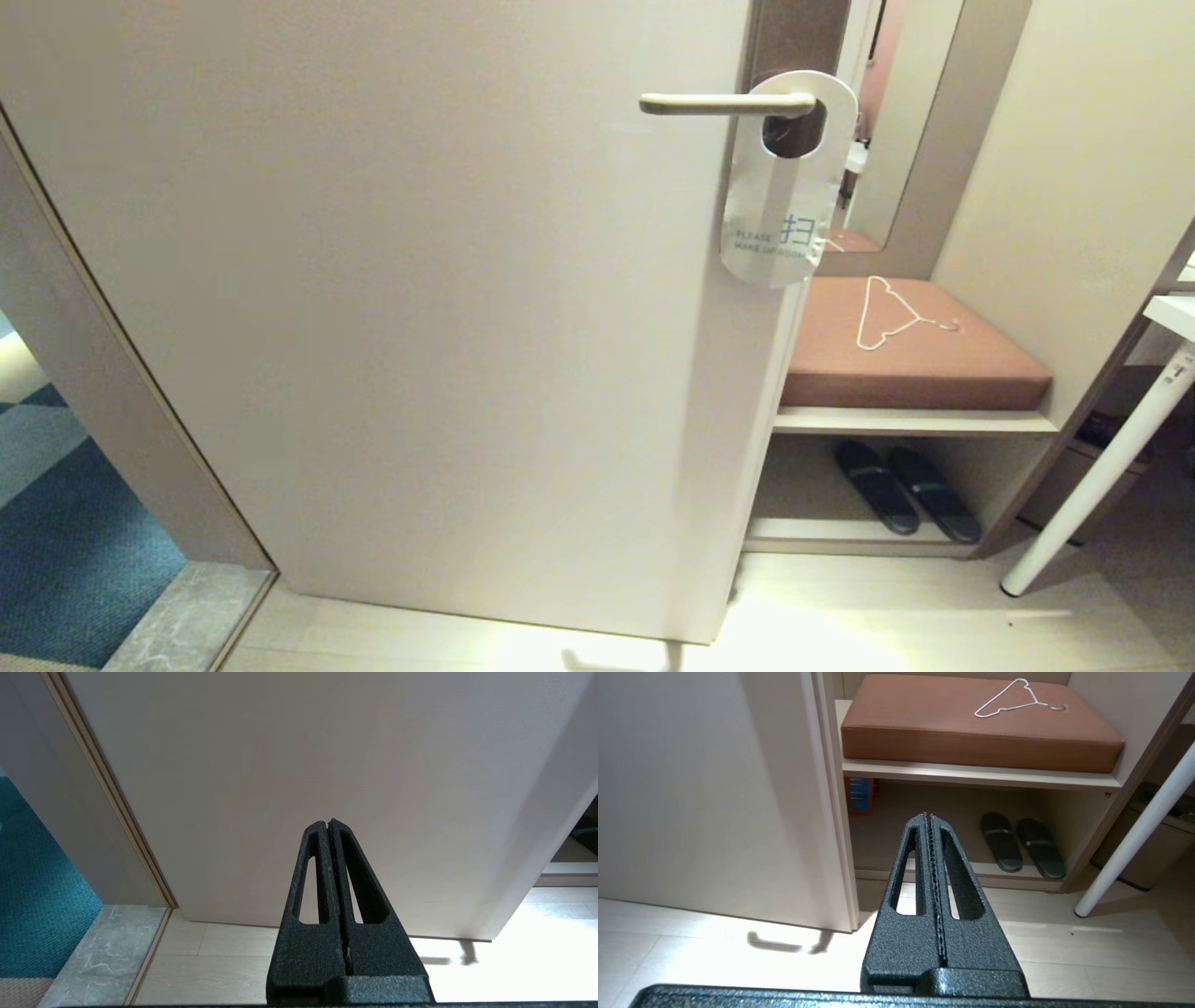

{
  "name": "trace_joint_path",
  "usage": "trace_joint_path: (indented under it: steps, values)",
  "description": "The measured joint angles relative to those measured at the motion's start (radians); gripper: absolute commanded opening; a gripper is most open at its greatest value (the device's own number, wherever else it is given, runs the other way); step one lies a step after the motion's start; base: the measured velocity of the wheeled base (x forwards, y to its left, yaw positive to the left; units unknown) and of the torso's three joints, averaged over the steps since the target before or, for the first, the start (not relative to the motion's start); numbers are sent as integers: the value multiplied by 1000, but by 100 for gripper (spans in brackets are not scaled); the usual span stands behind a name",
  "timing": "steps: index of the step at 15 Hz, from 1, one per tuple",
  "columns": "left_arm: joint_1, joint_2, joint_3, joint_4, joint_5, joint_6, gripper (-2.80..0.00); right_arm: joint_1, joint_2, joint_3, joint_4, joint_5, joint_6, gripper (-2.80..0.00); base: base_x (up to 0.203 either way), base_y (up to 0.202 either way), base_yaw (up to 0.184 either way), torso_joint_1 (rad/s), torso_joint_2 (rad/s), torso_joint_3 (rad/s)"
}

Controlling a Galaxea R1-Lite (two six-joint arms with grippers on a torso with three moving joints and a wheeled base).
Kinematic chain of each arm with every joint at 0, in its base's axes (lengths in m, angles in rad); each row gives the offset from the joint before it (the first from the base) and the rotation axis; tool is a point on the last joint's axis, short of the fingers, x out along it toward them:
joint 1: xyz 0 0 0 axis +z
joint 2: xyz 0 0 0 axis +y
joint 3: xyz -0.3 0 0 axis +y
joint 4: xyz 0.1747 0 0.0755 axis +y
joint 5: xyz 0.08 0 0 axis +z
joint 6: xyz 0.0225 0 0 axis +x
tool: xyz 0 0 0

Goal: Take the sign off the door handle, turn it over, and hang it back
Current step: Take down the sign

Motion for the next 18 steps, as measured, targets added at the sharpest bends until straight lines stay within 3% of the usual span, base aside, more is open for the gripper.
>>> trace_joint_path:
  steps: [4,10,14,18]
  values:
    - [0,0,0,0,0,0,-280,0,18,-35,-1,30,-77,-280,0,0,0,0,0,0]
    - [0,0,0,0,0,0,-280,26,285,-224,-94,53,-56,-280,0,0,0,0,0,0]
    - [0,0,0,0,0,0,-280,15,615,-434,-230,43,-25,-280,0,0,0,0,0,0]
    - [0,0,0,0,0,0,-280,-92,951,-729,-283,44,-48,-280,0,0,0,0,0,0]
